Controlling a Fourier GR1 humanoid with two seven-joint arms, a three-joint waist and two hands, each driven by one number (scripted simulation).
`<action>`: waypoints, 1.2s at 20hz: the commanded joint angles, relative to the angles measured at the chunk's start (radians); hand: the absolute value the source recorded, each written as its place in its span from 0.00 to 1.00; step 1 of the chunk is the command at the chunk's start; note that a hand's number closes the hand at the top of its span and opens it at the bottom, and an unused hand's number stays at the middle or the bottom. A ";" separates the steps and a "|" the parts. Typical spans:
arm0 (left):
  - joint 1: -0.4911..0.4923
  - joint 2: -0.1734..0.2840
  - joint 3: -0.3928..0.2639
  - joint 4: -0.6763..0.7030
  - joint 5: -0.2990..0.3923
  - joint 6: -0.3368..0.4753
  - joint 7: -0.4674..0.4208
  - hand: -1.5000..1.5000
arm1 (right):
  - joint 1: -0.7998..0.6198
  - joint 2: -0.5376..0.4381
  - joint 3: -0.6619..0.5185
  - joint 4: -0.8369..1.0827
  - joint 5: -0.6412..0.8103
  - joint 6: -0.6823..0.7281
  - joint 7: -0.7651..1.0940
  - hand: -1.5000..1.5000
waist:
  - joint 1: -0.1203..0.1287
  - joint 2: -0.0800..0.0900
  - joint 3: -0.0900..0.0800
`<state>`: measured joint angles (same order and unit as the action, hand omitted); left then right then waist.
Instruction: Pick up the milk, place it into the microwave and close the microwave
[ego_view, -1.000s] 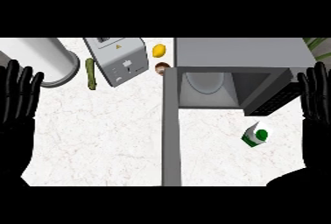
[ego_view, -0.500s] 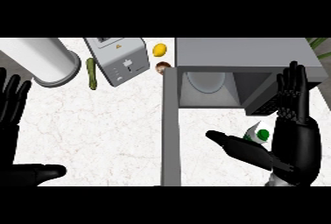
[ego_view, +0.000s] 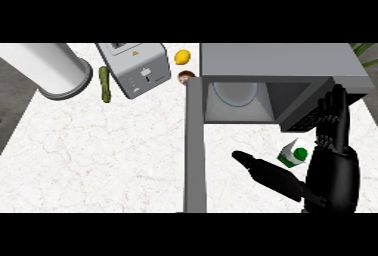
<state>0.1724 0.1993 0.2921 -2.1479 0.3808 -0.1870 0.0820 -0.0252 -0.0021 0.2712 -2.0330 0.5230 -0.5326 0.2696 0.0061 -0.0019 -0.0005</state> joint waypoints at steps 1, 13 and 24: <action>0.029 -0.011 0.020 -0.026 0.023 -0.026 0.011 0.00 | 0.029 -0.003 -0.075 0.075 -0.067 -0.030 -0.079 0.00 | -0.002 0.002 0.001; 0.112 0.016 0.203 -0.088 0.189 -0.142 0.071 0.00 | 0.105 -0.010 -0.137 0.208 -0.233 -0.038 -0.274 0.00 | -0.002 0.001 0.001; 0.155 -0.017 0.264 -0.110 0.238 -0.221 0.091 0.00 | 0.127 -0.020 -0.274 0.380 -0.362 -0.041 -0.410 0.00 | -0.002 0.001 0.001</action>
<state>0.3233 0.1795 0.5297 -2.2210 0.5778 -0.4024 0.1232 0.1090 -0.0118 0.0387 -1.6717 0.1809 -0.5752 -0.1400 0.0041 -0.0006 0.0006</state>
